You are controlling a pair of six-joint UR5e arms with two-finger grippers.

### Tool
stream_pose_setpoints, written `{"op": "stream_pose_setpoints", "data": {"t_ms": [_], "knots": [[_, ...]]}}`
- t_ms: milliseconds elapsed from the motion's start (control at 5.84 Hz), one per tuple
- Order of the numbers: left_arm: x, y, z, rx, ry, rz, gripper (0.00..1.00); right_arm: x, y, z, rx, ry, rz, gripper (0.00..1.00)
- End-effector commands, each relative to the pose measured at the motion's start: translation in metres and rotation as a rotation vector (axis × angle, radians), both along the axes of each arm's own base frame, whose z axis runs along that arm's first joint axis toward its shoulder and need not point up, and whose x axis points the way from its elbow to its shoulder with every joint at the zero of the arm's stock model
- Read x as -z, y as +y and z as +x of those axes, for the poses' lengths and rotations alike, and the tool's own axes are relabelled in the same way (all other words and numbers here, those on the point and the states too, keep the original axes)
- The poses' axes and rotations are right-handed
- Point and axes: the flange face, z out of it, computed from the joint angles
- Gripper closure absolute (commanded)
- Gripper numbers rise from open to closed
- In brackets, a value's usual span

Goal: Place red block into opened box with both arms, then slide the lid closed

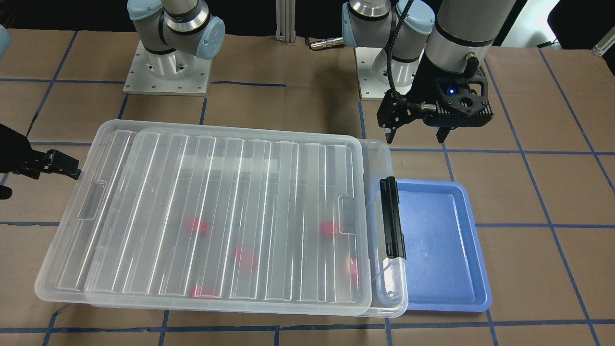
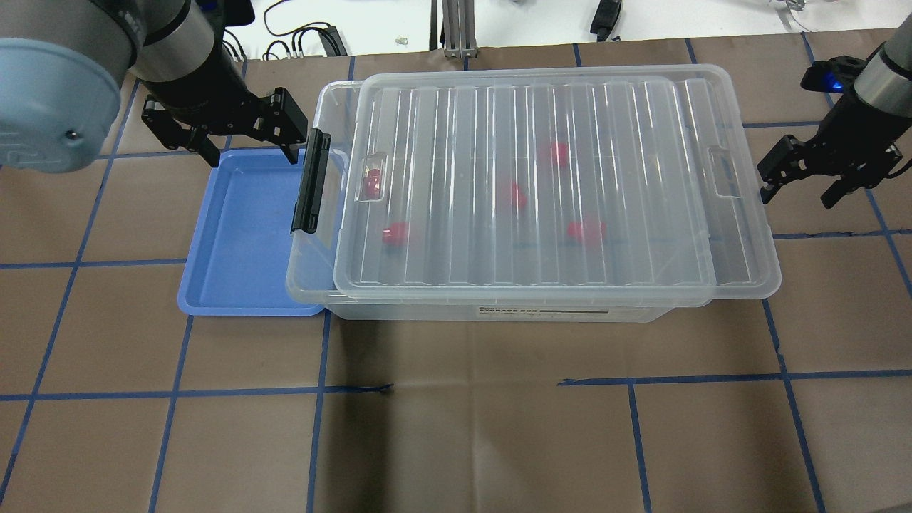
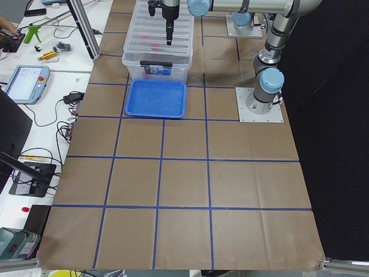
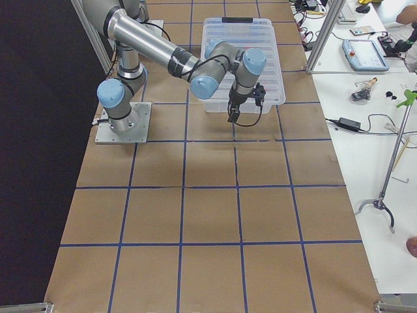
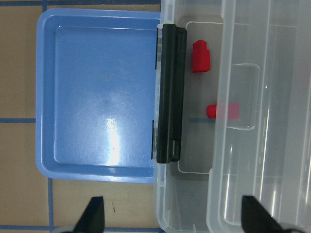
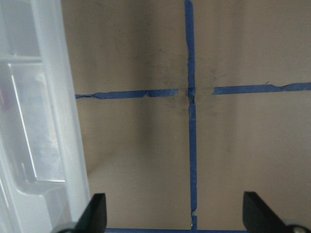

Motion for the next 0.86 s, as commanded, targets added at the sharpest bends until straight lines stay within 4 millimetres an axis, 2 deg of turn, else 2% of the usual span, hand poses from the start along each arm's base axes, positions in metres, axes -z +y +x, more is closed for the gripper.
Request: {"op": "stream_pose_setpoints", "data": {"t_ms": [0,171,342,514,685], "knots": [[0.000,0.000,0.000,0.000,0.000,0.000,0.02,0.000,0.007,0.014,-0.010,-0.001,0.003,0.00],[0.000,0.000,0.000,0.000,0.000,0.000,0.02,0.000,0.006,0.023,-0.027,0.000,0.002,0.00],[0.000,0.000,0.000,0.000,-0.001,0.000,0.02,-0.004,0.004,0.023,-0.029,0.006,-0.005,0.00],[0.000,0.000,0.000,0.000,0.000,0.000,0.02,-0.026,0.000,0.022,-0.034,0.034,-0.043,0.00],[0.000,0.000,0.000,0.000,0.002,0.000,0.02,-0.075,-0.012,0.023,-0.044,0.070,-0.129,0.00]]}}
